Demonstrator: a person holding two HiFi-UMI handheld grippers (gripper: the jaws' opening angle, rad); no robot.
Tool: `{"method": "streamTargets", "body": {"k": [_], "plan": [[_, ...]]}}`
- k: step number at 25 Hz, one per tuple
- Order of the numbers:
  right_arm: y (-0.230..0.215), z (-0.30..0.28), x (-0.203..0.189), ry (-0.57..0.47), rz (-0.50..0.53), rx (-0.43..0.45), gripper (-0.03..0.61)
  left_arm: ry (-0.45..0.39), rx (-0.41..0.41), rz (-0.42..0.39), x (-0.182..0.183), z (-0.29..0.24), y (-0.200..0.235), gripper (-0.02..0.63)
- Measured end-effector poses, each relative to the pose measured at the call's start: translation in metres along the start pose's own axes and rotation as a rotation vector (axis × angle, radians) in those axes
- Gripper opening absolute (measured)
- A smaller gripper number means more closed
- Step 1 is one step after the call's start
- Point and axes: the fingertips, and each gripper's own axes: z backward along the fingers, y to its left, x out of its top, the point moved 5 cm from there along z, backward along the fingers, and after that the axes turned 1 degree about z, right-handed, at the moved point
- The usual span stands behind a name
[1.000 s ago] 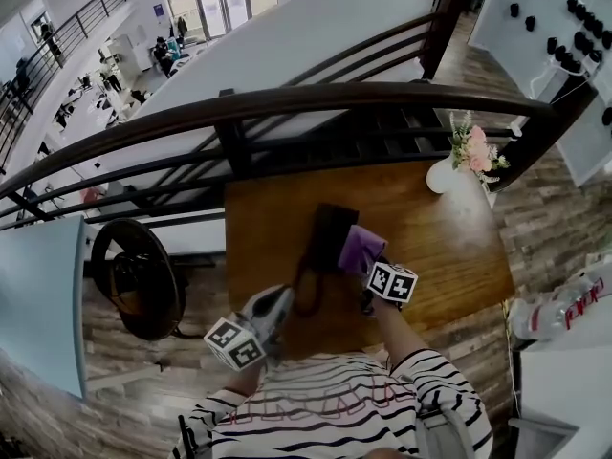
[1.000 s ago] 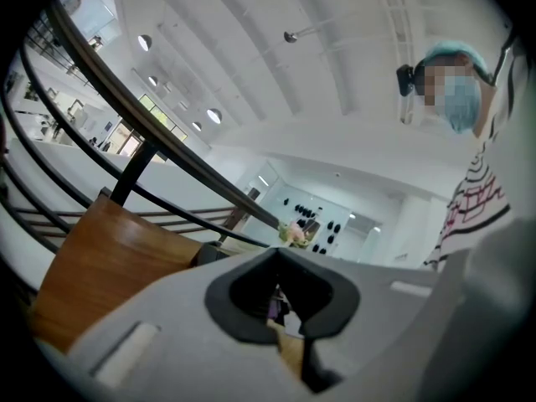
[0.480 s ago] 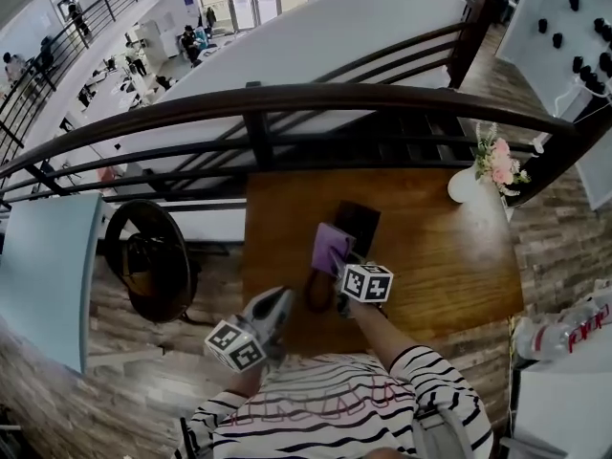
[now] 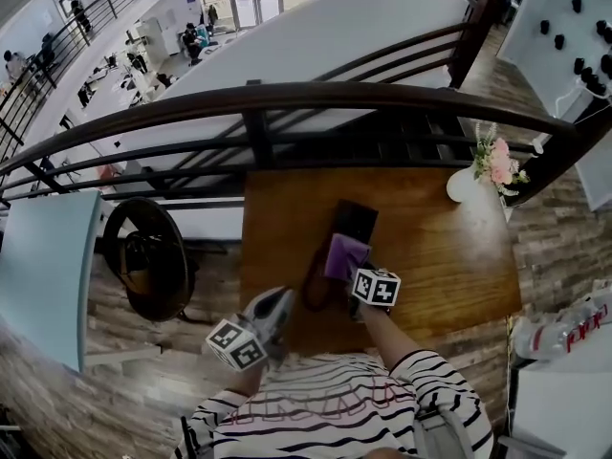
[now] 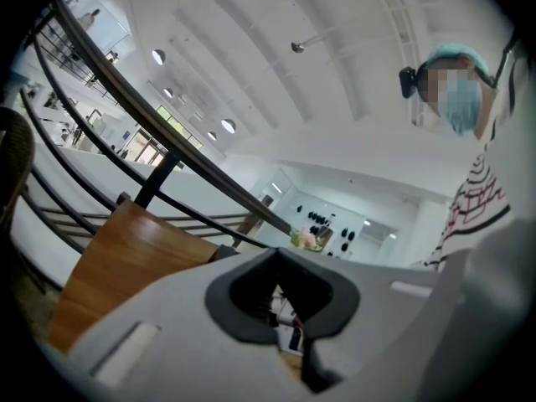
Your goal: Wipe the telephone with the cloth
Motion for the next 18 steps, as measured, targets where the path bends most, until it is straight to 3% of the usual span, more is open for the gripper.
{"method": "streamTargets", "body": {"k": [10, 18], "plan": [[-0.053, 0.049, -0.009, -0.041, -0.047, -0.132, 0.042, 0.049, -0.091, 0.001, -0.004, -0.026, -0.012, -0.003], [-0.047, 0.062, -0.01, -0.062, -0.022, -0.132, 0.041, 0.062, -0.121, -0.007, -0.003, -0.025, -0.016, -0.003]]}}
